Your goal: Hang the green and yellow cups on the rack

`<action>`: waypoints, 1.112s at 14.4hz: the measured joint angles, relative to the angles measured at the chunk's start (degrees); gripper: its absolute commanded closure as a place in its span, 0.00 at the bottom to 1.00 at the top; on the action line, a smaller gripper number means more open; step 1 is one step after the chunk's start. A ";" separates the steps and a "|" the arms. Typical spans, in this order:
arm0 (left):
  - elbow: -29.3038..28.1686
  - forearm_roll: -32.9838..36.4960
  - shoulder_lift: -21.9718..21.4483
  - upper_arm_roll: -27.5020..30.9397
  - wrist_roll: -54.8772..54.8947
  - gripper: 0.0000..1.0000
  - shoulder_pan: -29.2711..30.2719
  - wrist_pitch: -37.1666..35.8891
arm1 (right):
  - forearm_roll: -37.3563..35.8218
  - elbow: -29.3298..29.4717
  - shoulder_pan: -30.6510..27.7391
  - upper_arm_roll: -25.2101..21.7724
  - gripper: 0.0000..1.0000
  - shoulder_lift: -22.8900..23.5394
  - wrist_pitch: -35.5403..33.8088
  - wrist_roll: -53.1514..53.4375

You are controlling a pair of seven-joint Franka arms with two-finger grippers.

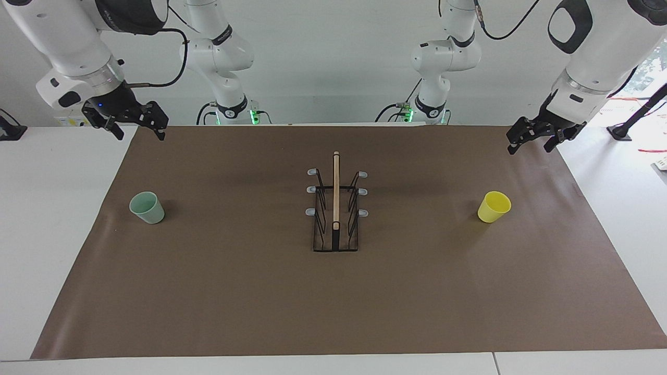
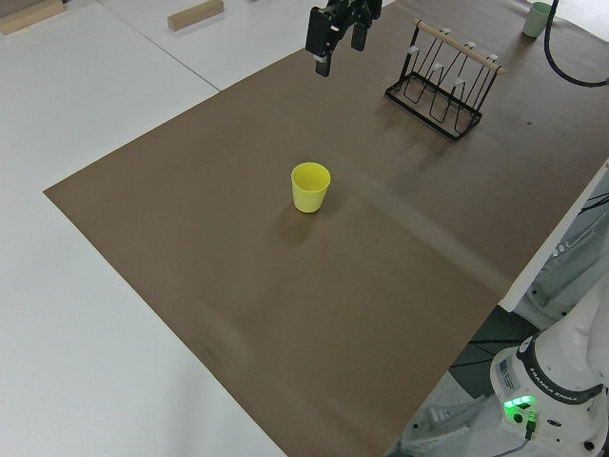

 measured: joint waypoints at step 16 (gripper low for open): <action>-0.82 0.00 -0.03 -0.40 0.00 0.00 -0.19 0.10 | 0.41 -0.01 1.45 0.32 0.00 0.07 0.84 0.00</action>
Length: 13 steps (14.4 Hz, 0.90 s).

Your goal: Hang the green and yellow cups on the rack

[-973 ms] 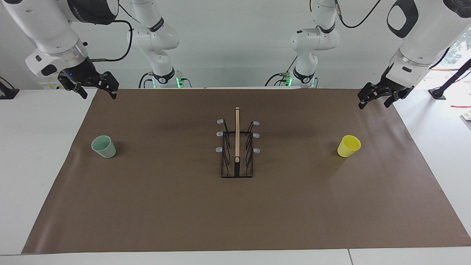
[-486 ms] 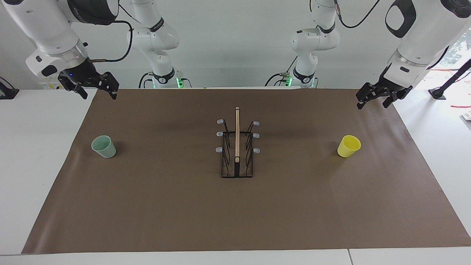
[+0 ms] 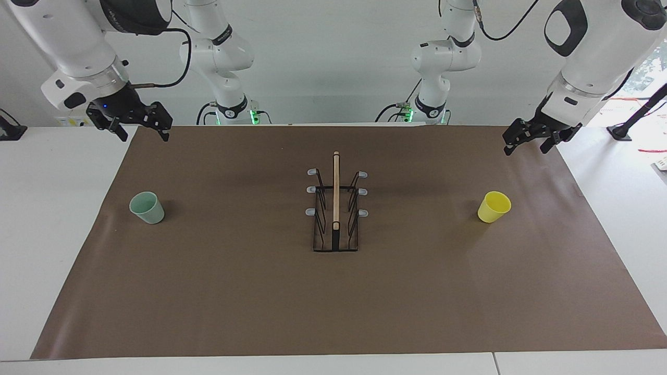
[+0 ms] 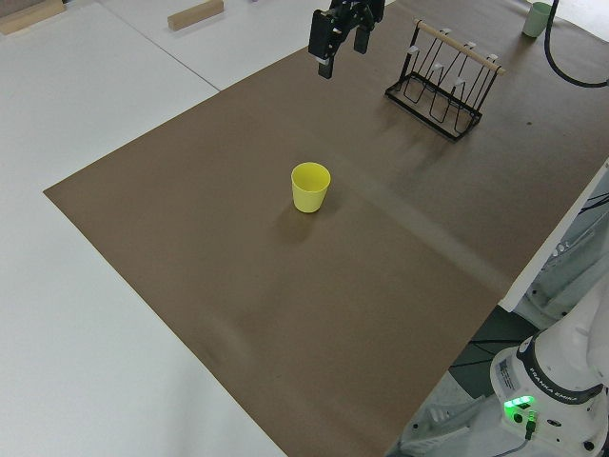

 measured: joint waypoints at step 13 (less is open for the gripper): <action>-9.22 -5.38 -0.70 0.72 -19.45 0.00 5.45 2.45 | -8.79 -2.23 4.06 1.99 0.00 5.90 3.95 -7.70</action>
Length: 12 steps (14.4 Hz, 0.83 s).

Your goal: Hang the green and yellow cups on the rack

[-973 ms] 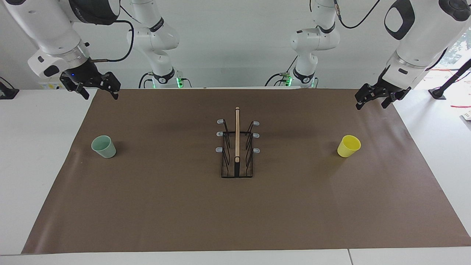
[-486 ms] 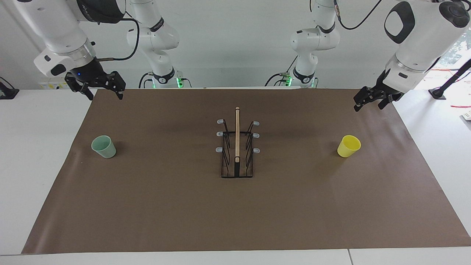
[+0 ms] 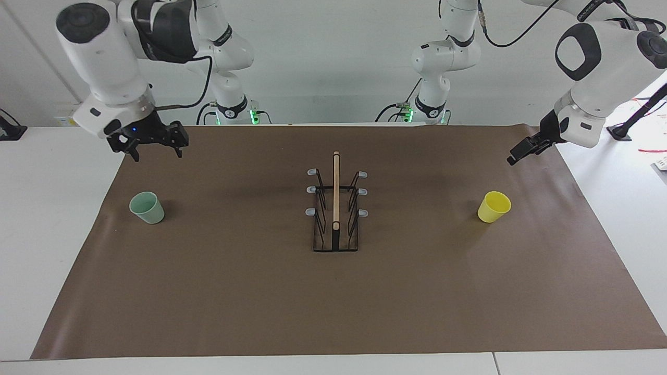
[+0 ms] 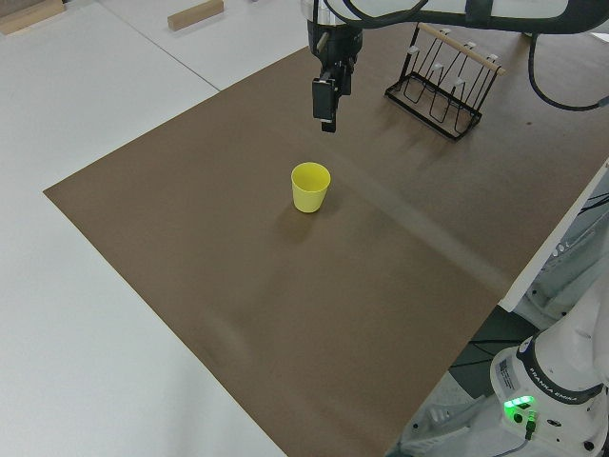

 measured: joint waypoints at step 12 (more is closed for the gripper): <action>-2.39 -20.09 11.80 0.34 -31.99 0.00 9.73 8.80 | -26.67 -11.88 8.32 4.38 0.00 7.57 5.38 -30.06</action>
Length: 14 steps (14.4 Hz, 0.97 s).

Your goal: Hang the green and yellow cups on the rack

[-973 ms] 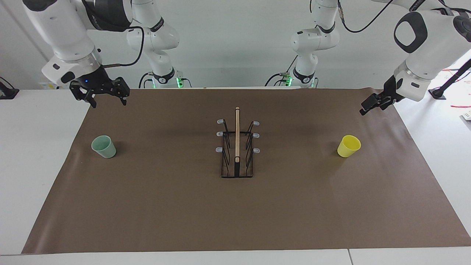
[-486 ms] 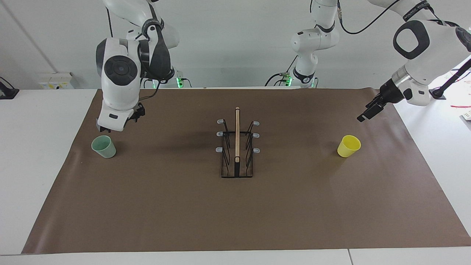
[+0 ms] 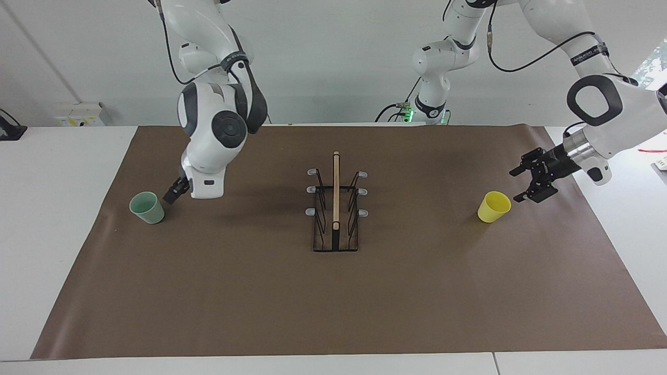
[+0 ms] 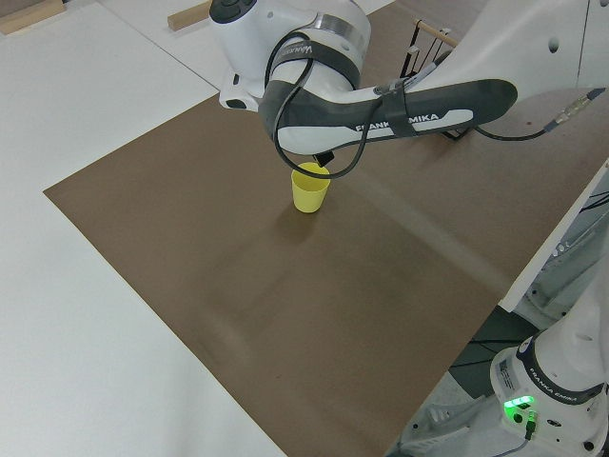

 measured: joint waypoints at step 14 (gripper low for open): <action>-11.95 -28.53 9.04 -0.47 -0.02 0.00 9.52 11.91 | -22.33 -14.88 3.45 -0.15 0.00 5.88 10.43 5.10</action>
